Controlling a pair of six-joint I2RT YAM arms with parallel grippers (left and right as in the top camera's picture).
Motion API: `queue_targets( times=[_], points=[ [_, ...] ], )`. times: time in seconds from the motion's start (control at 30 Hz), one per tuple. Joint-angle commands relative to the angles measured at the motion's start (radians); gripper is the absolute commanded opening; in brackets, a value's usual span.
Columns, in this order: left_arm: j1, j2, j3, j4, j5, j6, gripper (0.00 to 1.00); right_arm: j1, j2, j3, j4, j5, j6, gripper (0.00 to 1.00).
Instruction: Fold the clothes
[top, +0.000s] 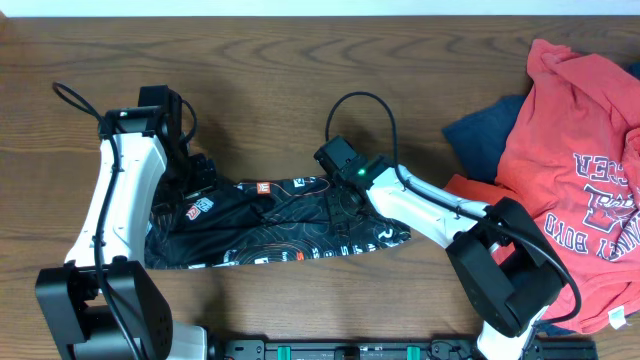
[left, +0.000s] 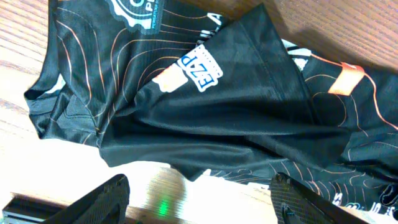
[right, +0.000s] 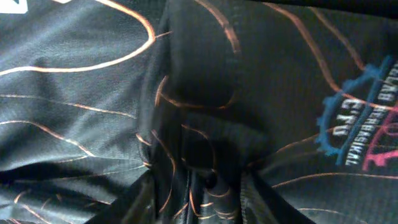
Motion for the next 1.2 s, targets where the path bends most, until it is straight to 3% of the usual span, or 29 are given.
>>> queue_targets(
  times=[0.0, 0.33, 0.53, 0.67, 0.87, 1.17],
  points=[
    [0.003, -0.018, 0.001, -0.008, -0.015, 0.005, 0.74, 0.003, 0.040, -0.008, 0.003, -0.009, 0.017, 0.39],
    [0.003, -0.018, 0.001, -0.014, -0.015, 0.005, 0.74, -0.007, 0.035, -0.003, -0.019, -0.006, 0.016, 0.02],
    [0.003, -0.018, 0.001, -0.014, -0.015, 0.005, 0.74, -0.018, -0.026, 0.064, -0.110, 0.031, -0.020, 0.01],
    [0.003, -0.018, 0.001, -0.014, -0.015, 0.005, 0.75, -0.009, -0.055, 0.105, -0.120, -0.057, -0.105, 0.01],
    [0.003, -0.018, 0.001, -0.014, -0.015, 0.005, 0.74, 0.037, -0.056, 0.122, -0.079, -0.184, -0.154, 0.01],
    [0.003, -0.018, 0.001, -0.014, -0.015, 0.005, 0.75, 0.108, -0.050, 0.122, 0.005, -0.189, -0.153, 0.03]
  ],
)
